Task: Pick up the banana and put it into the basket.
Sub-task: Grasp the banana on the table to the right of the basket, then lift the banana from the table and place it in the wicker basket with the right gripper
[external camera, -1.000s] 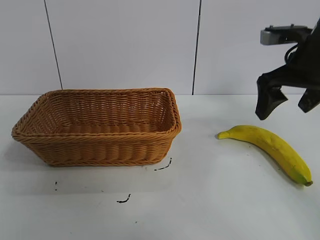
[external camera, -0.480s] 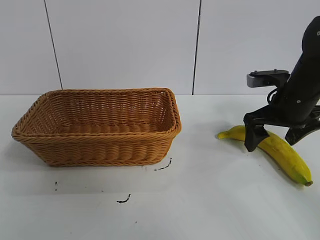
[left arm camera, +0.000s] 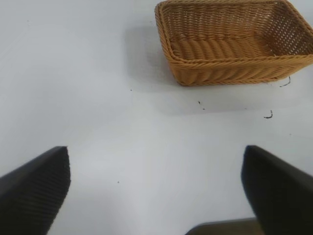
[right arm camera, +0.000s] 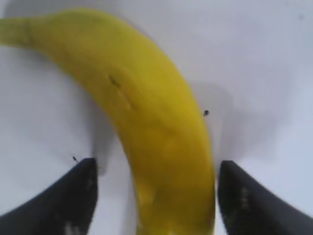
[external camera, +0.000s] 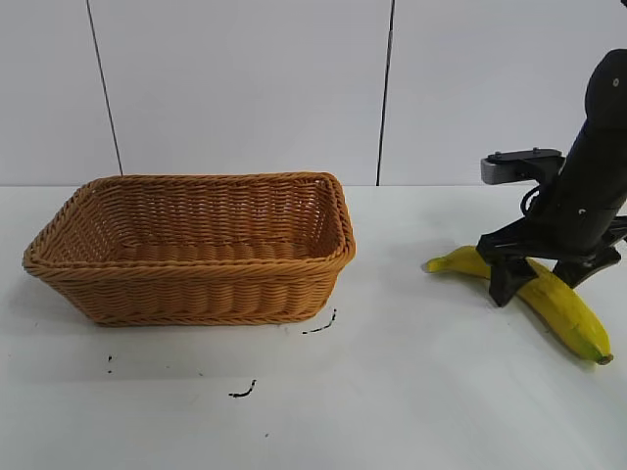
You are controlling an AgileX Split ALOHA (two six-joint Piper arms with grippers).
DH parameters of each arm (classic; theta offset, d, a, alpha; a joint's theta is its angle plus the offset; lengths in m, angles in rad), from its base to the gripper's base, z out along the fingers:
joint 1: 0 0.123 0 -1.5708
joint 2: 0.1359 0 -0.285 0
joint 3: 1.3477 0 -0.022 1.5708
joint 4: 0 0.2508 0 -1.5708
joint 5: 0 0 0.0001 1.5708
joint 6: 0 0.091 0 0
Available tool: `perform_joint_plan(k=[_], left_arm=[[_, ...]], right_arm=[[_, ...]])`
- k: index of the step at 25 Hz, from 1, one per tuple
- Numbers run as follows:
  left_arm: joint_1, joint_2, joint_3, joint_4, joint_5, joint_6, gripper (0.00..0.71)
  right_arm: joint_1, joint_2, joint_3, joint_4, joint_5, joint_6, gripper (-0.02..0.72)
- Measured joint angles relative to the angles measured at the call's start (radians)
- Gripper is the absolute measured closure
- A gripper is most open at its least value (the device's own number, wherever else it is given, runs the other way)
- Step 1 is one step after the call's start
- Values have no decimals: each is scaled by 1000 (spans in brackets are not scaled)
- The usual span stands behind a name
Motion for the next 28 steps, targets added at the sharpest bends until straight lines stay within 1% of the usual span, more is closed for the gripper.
perform_joint_plan(k=[5, 7, 10, 14, 17, 19, 21, 23, 26, 28], left_arm=[[0, 0, 0, 0, 0, 0, 20], [0, 0, 0, 0, 0, 0, 20], [0, 0, 0, 0, 0, 0, 20], [0, 0, 0, 0, 0, 0, 20], [0, 0, 0, 0, 0, 0, 20], [0, 0, 0, 0, 0, 0, 20], [0, 0, 0, 0, 0, 0, 20], [0, 0, 0, 0, 0, 0, 20], [0, 0, 0, 0, 0, 0, 20], [0, 0, 0, 0, 0, 0, 20]], right_arm=[[0, -5, -1, -45, 3, -7, 401], [0, -25, -2, -58, 35, -7, 401], [0, -85, -33, -62, 110, 1, 401], [0, -171, -139, -45, 283, 15, 401], [0, -189, -258, -45, 430, 16, 401], [0, -189, -337, -13, 495, 16, 401], [6, -189, -395, 1, 534, 16, 401], [24, -189, -449, 0, 563, 16, 401], [76, -182, -522, -22, 603, 16, 401], [121, -161, -577, -45, 608, 16, 401]])
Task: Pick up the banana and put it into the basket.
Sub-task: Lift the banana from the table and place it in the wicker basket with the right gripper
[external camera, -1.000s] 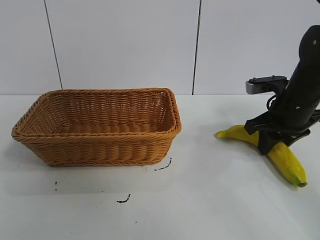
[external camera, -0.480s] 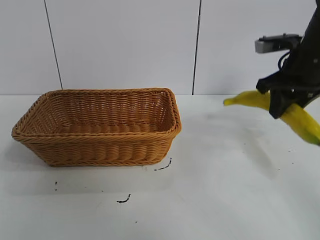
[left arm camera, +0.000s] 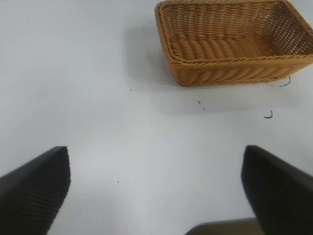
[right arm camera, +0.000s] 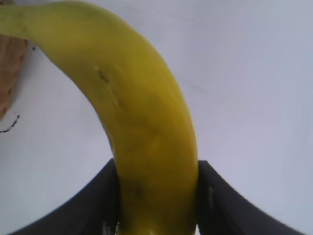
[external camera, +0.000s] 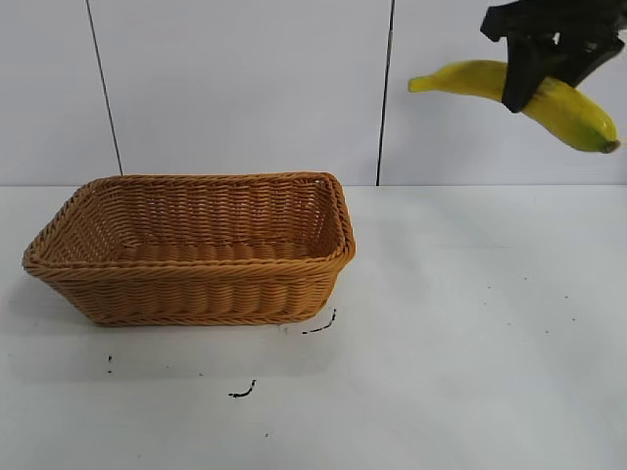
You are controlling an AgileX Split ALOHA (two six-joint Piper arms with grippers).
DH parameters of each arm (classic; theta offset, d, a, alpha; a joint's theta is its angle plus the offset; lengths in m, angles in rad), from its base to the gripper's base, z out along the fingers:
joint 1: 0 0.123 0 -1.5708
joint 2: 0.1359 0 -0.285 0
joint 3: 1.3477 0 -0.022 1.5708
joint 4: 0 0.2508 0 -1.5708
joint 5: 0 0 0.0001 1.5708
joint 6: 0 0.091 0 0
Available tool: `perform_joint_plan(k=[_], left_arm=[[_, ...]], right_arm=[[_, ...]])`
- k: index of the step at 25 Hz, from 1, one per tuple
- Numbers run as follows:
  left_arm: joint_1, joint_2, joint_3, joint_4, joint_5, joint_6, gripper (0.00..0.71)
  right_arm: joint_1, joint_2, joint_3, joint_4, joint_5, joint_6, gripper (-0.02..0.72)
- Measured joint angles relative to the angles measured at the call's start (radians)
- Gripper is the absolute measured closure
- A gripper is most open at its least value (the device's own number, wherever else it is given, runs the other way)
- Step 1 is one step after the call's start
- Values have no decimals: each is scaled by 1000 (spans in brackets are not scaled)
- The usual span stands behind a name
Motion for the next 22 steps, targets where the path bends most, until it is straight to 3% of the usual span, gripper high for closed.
perform_joint_plan(k=[6, 11, 14, 22], left_arm=[[0, 0, 0, 0, 0, 0, 20], [0, 0, 0, 0, 0, 0, 20], [0, 0, 0, 0, 0, 0, 20], [0, 0, 0, 0, 0, 0, 20]], right_arm=[[129, 146, -213, -29, 19, -23, 401], [265, 272, -396, -30, 14, -153, 401], [349, 337, -465, -30, -36, -253, 401], [505, 473, -480, -24, -217, -401, 401]])
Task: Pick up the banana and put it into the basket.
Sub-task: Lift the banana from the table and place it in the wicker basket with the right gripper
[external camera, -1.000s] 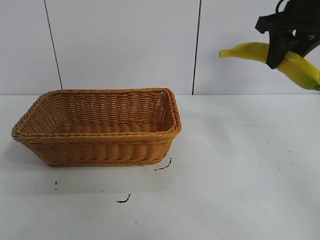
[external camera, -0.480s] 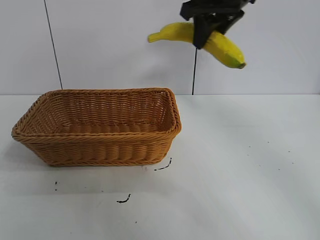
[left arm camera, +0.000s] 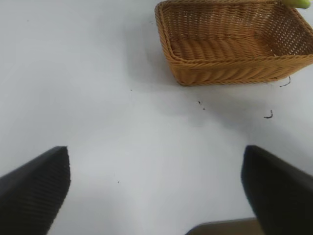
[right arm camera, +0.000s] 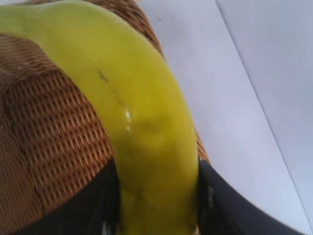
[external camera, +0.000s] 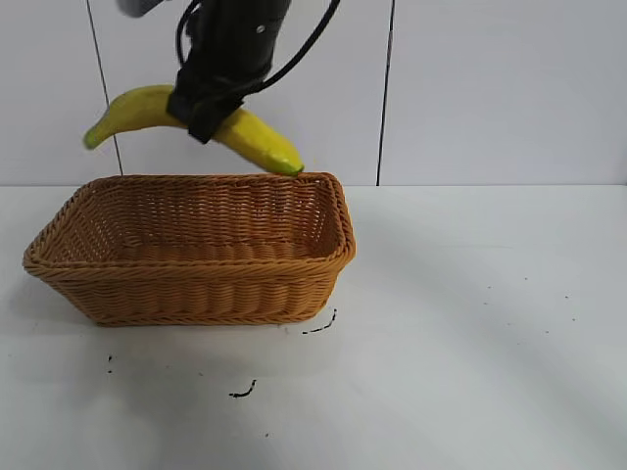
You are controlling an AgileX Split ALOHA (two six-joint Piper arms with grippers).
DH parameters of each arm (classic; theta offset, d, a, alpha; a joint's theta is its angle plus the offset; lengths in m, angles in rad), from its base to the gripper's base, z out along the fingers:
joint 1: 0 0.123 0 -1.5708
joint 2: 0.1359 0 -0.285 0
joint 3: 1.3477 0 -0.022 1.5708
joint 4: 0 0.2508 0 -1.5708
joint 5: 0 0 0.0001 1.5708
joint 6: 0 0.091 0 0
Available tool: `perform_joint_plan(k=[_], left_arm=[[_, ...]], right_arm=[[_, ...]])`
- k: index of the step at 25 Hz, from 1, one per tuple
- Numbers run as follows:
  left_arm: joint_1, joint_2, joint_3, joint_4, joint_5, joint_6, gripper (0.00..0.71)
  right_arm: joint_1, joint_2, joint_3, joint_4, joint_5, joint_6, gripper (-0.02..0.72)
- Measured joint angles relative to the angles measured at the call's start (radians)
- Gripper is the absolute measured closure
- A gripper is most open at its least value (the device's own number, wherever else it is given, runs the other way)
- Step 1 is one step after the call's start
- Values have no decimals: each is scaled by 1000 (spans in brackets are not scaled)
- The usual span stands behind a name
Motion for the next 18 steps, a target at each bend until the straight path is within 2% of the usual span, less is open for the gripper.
perform_joint_plan(k=[8, 13, 18], left_arm=[[0, 0, 0, 0, 0, 0, 20], [0, 0, 0, 0, 0, 0, 20], [0, 0, 0, 0, 0, 0, 20]], right_arm=[[0, 121, 0, -14, -32, -22, 401], [0, 125, 0, -14, -82, -22, 401], [0, 126, 0, -14, -81, -22, 401]])
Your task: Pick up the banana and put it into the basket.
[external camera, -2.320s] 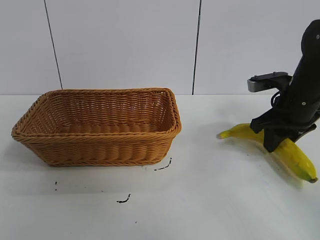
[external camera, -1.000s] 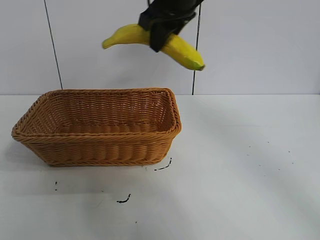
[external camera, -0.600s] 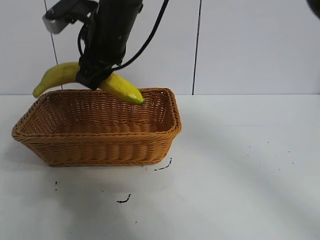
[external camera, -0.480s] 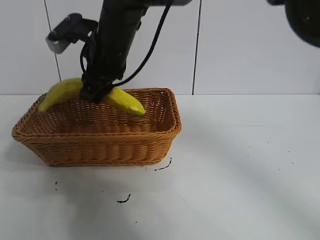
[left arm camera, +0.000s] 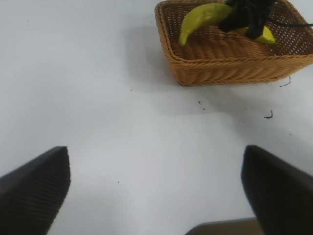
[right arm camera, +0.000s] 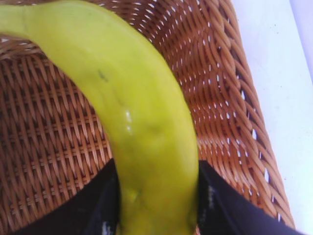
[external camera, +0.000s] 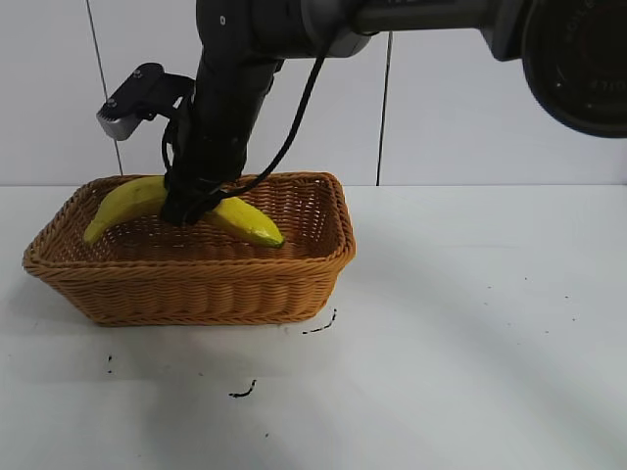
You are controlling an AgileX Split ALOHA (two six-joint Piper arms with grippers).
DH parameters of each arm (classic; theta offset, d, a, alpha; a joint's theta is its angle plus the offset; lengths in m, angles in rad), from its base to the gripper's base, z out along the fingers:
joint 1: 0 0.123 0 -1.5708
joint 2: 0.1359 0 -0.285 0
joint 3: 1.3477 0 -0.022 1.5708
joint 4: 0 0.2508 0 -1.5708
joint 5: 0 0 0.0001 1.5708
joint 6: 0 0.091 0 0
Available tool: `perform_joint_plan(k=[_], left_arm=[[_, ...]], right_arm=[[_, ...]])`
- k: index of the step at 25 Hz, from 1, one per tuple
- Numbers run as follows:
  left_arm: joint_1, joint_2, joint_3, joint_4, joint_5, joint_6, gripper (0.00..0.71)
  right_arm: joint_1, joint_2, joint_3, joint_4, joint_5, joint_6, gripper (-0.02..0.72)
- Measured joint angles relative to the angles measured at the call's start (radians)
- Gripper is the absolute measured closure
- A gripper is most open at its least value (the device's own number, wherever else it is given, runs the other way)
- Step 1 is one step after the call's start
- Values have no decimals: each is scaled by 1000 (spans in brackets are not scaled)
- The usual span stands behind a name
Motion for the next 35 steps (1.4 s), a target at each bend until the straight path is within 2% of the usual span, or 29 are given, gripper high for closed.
perform_joint_plan(k=[9, 10, 13, 16, 18, 20, 24, 26, 29, 35], left_arm=[[0, 0, 0, 0, 0, 0, 20], [0, 0, 0, -1, 0, 0, 20], [0, 0, 0, -1, 0, 0, 20], [0, 0, 0, -1, 0, 0, 20], [0, 0, 0, -1, 0, 0, 20], [0, 0, 0, 0, 0, 0, 20], [0, 0, 0, 0, 0, 0, 20], [0, 0, 0, 0, 0, 0, 20], [0, 0, 0, 0, 0, 0, 20], [0, 0, 0, 0, 0, 0, 20]], right_arm=[[-24, 13, 0, 38, 26, 1, 385], [-25, 13, 0, 38, 29, 1, 345], [-25, 13, 0, 53, 29, 1, 150], [-25, 8, 0, 62, 29, 32, 87], [-25, -7, -2, 62, 30, 103, 77], [-25, -40, -5, 62, 35, 207, 73], [-45, -133, -13, 57, 83, 504, 73], [-73, -174, -16, 57, 106, 628, 73], [-143, -196, -18, 57, 145, 722, 73], [-330, -194, -18, 32, 276, 748, 73]])
